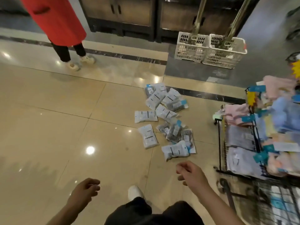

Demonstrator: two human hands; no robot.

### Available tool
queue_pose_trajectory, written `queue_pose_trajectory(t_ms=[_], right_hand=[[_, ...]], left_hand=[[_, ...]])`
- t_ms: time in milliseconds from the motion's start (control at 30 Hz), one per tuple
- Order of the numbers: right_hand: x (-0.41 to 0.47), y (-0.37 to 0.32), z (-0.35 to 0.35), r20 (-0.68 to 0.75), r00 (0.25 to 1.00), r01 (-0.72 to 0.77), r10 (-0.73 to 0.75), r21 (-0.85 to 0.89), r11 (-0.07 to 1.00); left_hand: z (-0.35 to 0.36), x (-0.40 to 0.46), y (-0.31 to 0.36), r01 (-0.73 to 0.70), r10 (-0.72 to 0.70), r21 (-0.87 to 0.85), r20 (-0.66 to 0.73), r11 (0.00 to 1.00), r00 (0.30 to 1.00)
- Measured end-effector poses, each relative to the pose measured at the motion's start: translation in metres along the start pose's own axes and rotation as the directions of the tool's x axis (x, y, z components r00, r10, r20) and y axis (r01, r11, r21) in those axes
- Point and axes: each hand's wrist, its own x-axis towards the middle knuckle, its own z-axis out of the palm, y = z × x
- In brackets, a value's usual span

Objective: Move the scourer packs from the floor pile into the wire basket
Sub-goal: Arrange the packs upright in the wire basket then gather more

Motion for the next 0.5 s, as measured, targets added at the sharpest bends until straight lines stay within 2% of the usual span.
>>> queue_pose_trajectory(t_ms=[100,200,333,500], right_hand=[[0.001,-0.037,0.042,0.057,0.998,0.020,-0.018,-0.026,0.999],[0.014,-0.066,0.065,0.092,0.995,0.046,-0.038,-0.080,0.996],[0.049,-0.085,0.077,0.119,0.992,0.062,-0.046,-0.133,0.989],[0.115,-0.090,0.071,0.114,0.993,-0.022,0.040,-0.156,0.988]], left_hand=[[-0.041,0.027,-0.012,0.085,-0.085,-0.027,-0.032,0.996,0.996],[-0.055,0.052,-0.002,0.107,-0.108,-0.020,-0.025,0.994,0.994],[-0.048,0.083,0.036,0.126,-0.125,-0.008,0.012,0.992,0.992],[-0.017,0.121,0.109,0.080,-0.085,0.049,0.119,0.996,0.989]])
